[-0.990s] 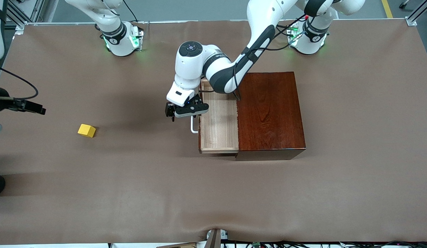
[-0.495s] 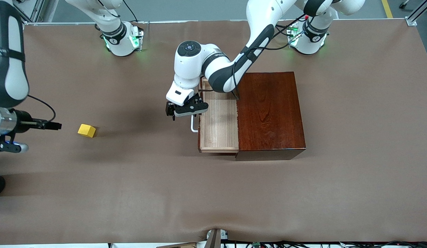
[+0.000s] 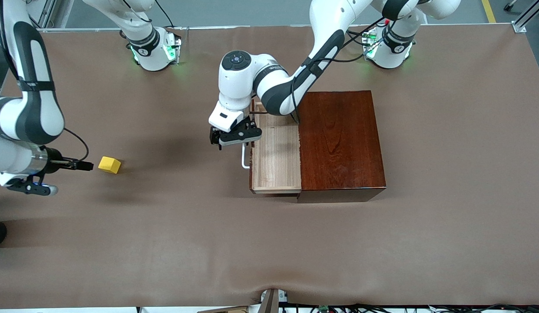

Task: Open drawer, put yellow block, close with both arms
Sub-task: 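Grasp the yellow cube with the right gripper while the left gripper withdraws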

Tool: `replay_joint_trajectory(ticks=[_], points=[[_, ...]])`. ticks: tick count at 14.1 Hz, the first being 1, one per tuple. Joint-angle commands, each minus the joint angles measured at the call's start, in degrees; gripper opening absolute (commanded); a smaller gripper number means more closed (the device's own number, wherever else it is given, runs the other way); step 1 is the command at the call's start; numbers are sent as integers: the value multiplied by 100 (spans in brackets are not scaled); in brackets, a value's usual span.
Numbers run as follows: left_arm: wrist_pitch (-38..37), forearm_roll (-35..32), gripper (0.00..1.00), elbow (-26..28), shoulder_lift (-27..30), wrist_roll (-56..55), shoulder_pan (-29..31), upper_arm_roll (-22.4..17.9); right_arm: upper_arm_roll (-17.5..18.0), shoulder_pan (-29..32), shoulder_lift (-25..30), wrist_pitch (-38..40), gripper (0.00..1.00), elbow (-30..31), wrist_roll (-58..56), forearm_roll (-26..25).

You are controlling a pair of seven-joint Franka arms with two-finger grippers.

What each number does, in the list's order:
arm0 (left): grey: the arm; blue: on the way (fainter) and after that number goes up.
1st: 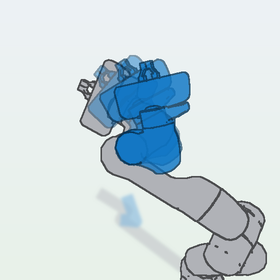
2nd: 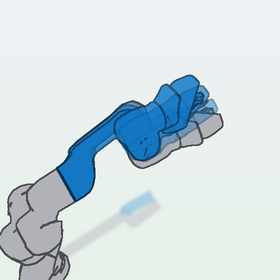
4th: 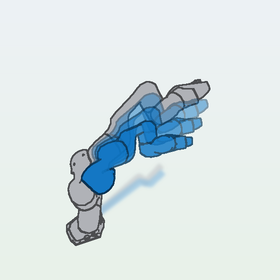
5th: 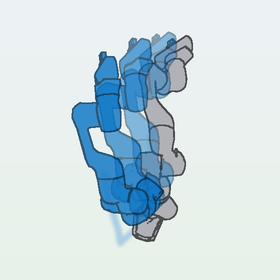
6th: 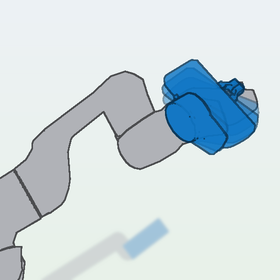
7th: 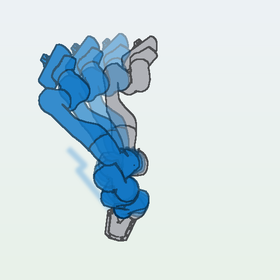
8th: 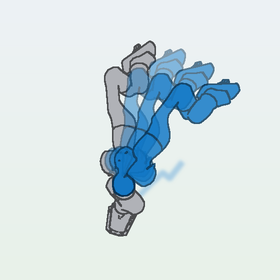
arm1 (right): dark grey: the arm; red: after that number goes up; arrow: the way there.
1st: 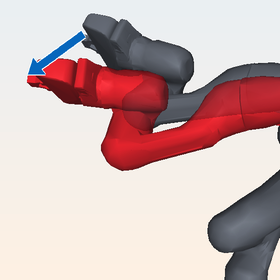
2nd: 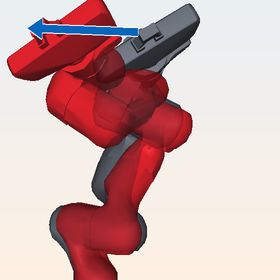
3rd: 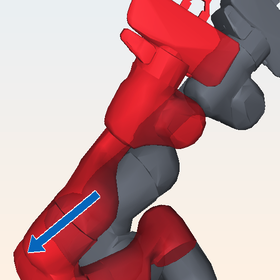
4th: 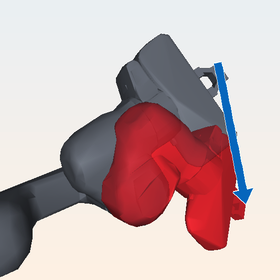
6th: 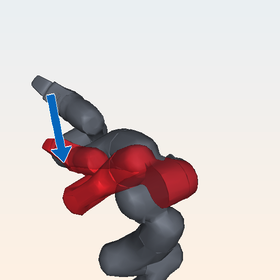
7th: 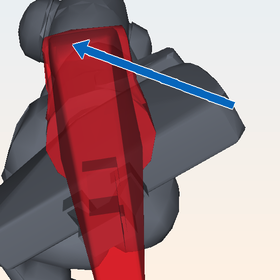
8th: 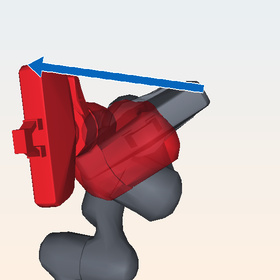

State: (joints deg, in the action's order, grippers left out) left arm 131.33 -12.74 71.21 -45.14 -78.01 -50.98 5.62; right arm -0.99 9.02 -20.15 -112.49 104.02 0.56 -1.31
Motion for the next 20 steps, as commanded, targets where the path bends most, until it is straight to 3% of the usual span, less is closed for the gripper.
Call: replay_joint_trajectory(ticks=[1, 3, 7, 15, 16, 17, 20], points=[[-257, -97, 100, -143, 215, -38, 44, 36, 73, 118, -76, -605, 100, 442, 14, 35], [-274, 69, 100, -125, 513, -47, 140, 10, 82, 170, -129, -974, 100, 723, 6, 35], [-1107, 131, 100, -90, 1120, 58, 570, 9, 82, 188, -261, -1319, 100, 997, -3, 35], [-2198, 350, 100, -81, 1657, 1014, 1054, 45, 82, 188, -384, -2040, 100, 1533, -38, 35], [-2399, 464, 100, -81, 1753, 1312, 1150, 45, 82, 196, -436, -2048, 91, 1542, -47, 35], [-2610, 561, 100, -72, 1832, 1646, 1273, 45, 82, 197, -437, -2040, 73, 1533, -126, 35], [-3252, 869, 100, 59, 2227, 2726, 1791, 45, 82, 232, -437, -1996, 6, 1525, -346, 35]])
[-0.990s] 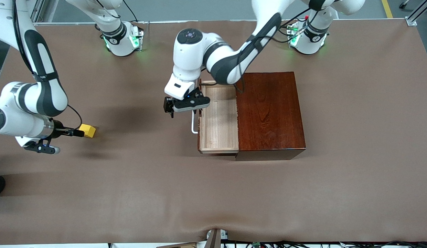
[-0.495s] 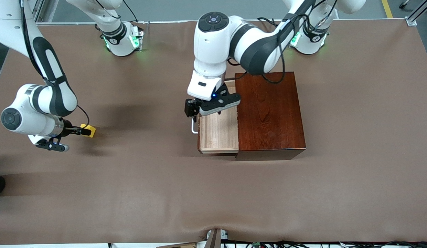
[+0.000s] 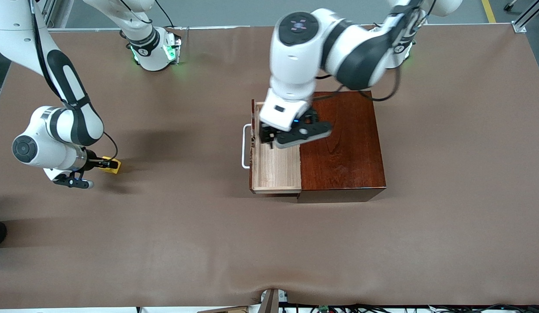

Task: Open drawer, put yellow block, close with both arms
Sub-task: 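Grasp the yellow cube with the right gripper while the left gripper withdraws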

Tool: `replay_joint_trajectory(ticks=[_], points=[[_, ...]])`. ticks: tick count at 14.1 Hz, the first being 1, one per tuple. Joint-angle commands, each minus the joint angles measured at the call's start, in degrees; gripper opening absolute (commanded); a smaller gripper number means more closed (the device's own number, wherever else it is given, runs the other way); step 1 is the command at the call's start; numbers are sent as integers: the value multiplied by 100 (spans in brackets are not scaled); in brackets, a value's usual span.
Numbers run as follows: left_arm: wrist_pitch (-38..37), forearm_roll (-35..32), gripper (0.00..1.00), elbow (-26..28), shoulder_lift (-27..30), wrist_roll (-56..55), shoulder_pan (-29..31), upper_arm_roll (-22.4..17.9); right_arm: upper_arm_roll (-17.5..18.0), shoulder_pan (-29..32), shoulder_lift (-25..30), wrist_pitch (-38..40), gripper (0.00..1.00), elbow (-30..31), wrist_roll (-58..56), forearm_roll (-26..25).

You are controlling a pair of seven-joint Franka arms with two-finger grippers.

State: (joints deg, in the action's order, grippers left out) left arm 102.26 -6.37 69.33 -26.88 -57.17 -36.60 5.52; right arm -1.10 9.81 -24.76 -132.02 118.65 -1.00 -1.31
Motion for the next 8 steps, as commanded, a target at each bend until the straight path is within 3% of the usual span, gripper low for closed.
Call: replay_joint_trajectory(ticks=[1, 8], points=[[-460, 285, 100, 370, 559, 968, 573, 54, 92, 144, 32, -17, 0, 53, -181, 35], [-496, 593, 100, 1749, 2009, 3279, 2453, 54, 163, -75, 322, 1450, 0, -632, -67, 52]])
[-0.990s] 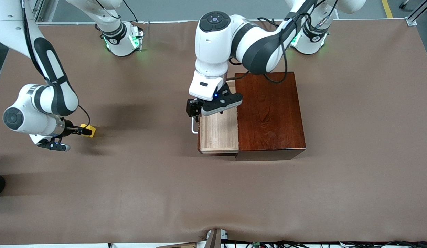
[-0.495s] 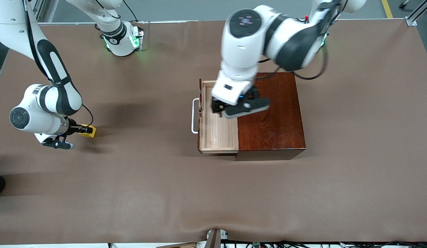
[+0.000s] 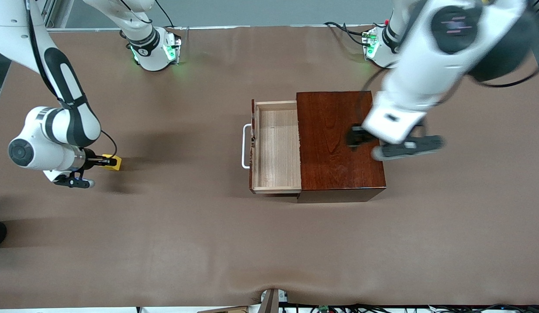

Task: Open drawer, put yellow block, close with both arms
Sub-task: 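Lift the yellow cube with the right gripper toward the open drawer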

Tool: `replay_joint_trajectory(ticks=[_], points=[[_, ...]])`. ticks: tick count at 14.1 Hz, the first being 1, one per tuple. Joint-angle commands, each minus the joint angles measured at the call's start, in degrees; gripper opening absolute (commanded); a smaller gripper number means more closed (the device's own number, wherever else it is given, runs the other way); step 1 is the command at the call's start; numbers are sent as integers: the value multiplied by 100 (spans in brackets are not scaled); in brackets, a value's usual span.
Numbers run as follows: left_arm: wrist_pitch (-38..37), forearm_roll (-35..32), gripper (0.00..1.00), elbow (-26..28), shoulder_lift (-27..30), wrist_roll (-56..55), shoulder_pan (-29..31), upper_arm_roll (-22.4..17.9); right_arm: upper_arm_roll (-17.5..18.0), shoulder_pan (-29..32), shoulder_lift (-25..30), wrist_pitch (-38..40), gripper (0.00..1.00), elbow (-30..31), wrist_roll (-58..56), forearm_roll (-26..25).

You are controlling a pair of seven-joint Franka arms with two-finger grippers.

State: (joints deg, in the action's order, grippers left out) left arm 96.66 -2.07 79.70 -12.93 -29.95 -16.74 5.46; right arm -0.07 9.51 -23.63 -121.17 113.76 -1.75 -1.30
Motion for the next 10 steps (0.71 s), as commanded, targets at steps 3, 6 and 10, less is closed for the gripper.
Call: replay_joint_trajectory(ticks=[3, 6, 10], points=[[11, 163, 100, 1003, 958, 1629, 1179, 61, 60, -352, 455, 768, 0, -222, 463, 367], [-375, 225, 100, 1100, 1178, 2168, 1594, 52, 60, -730, 482, 1602, 0, -722, 1306, 446], [-393, 225, 100, 1592, 1784, 2169, 1647, 61, 60, -1301, 482, 2447, 0, -1364, 2465, 728]])
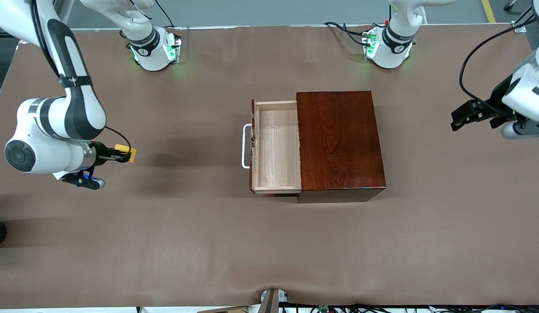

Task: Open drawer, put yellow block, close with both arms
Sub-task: 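Lift the yellow cube with the right gripper toward the open drawer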

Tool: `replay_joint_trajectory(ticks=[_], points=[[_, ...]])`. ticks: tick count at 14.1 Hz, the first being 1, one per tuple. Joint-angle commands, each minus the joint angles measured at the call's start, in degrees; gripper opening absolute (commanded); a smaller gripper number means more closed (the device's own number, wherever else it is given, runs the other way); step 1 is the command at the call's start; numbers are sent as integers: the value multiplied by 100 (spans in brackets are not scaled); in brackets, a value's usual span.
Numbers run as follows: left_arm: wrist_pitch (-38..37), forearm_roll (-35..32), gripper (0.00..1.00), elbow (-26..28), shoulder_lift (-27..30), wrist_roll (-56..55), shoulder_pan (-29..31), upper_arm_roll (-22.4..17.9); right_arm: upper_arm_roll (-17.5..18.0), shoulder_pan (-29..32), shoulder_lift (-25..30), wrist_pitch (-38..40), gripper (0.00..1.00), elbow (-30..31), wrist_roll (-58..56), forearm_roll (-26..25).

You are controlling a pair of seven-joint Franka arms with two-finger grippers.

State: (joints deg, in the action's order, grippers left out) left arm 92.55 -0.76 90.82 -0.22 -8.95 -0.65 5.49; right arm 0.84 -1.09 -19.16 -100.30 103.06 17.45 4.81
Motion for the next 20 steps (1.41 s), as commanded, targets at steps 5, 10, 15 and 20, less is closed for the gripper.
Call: replay_joint_trajectory(ticks=[5, 10, 15, 20], points=[[-79, 84, 100, 499, 690, 191, 21, 23, -32, -1023, 105, 872, 0, -936, 2067, 467], [-641, 76, 100, 68, 602, 684, -84, -355, -32, -1621, 97, 960, 0, -1270, 3368, 819], [-633, 76, 100, -134, 304, 544, -49, -285, -40, -2271, 44, 881, 0, -1543, 4669, 968], [-633, 23, 100, -134, 164, 562, -40, -285, -41, -2685, 27, 513, 0, -1569, 5697, 1083]])
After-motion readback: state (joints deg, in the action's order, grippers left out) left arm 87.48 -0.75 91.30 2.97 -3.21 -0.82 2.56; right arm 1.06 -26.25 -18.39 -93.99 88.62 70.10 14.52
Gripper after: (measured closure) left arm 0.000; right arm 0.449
